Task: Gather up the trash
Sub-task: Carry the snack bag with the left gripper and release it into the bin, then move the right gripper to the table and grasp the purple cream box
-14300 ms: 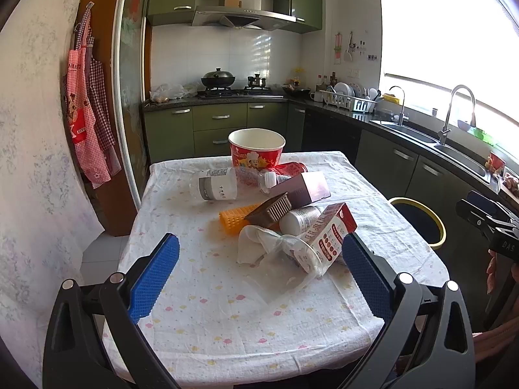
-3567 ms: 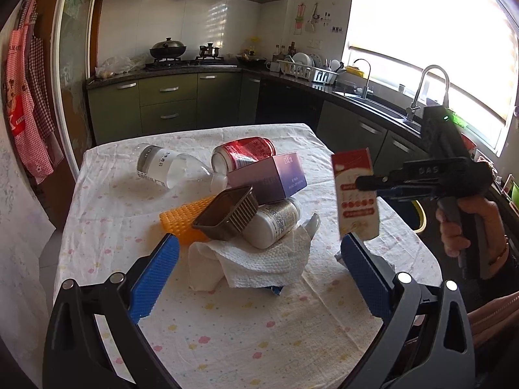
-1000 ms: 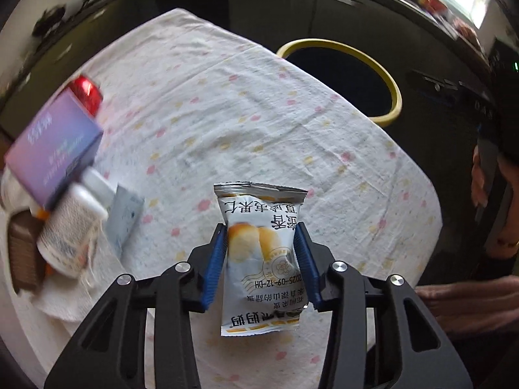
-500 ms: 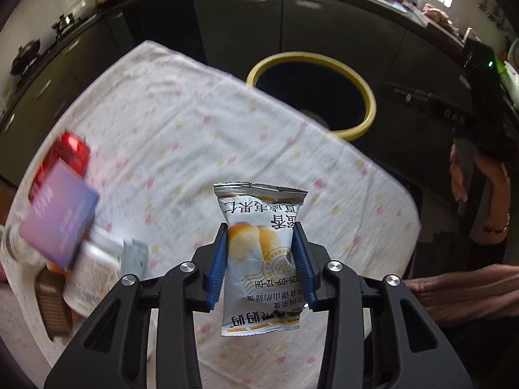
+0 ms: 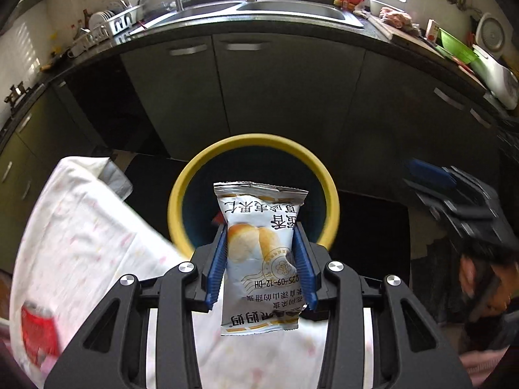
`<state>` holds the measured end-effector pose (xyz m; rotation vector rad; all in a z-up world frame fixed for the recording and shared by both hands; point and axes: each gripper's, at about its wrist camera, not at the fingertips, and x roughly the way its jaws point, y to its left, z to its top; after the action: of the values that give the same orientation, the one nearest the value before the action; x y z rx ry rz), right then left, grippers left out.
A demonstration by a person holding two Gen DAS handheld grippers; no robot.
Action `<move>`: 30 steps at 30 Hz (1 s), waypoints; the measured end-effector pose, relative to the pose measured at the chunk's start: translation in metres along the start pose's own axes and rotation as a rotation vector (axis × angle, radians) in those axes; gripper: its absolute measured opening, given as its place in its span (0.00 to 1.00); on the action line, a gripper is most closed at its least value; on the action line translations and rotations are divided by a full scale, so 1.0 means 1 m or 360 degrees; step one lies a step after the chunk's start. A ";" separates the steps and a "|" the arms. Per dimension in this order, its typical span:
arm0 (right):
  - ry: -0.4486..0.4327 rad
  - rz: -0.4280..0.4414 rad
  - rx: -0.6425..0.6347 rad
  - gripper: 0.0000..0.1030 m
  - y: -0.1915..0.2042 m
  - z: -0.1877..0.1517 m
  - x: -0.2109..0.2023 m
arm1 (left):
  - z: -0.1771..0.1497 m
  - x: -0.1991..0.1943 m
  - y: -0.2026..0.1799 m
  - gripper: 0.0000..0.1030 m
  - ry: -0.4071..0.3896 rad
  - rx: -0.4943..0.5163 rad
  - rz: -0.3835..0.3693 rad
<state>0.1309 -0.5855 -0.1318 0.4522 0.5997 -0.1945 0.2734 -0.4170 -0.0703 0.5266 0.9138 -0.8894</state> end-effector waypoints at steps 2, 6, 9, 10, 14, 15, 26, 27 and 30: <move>0.0008 -0.0006 0.0013 0.66 -0.003 0.000 0.002 | 0.014 0.026 0.002 0.41 0.0024 -0.0023 -0.0031; 0.0032 -0.0013 0.0019 0.67 -0.005 0.000 0.008 | 0.026 0.054 0.008 0.59 0.0015 -0.0074 -0.0013; 0.0045 -0.0016 0.0016 0.67 -0.005 0.001 0.013 | 0.026 0.054 0.011 0.65 -0.0007 -0.0101 0.0007; 0.0047 -0.0014 0.0015 0.67 -0.004 0.002 0.014 | 0.024 0.051 0.011 0.66 -0.0016 -0.0113 0.0021; 0.0056 -0.0010 0.0000 0.67 0.001 0.003 0.018 | 0.013 0.030 0.009 0.71 -0.0065 -0.0136 0.0090; 0.0058 -0.0007 -0.0003 0.67 0.003 0.002 0.018 | 0.005 0.021 0.010 0.74 -0.0084 -0.0153 0.0097; 0.0133 0.0126 -0.0160 0.69 0.054 -0.007 0.025 | -0.121 -0.117 0.035 0.95 -0.0428 -0.0429 0.0242; 0.0144 0.0151 -0.0185 0.69 0.062 -0.009 0.027 | -0.136 -0.129 0.039 0.95 -0.0456 -0.0465 0.0278; 0.0212 0.0282 -0.0286 0.69 0.100 -0.015 0.035 | -0.194 -0.164 0.053 0.95 -0.0510 -0.0596 0.0405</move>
<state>0.1827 -0.4916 -0.1277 0.3433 0.6973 0.0586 0.1800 -0.1779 -0.0314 0.1633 0.6790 -0.5335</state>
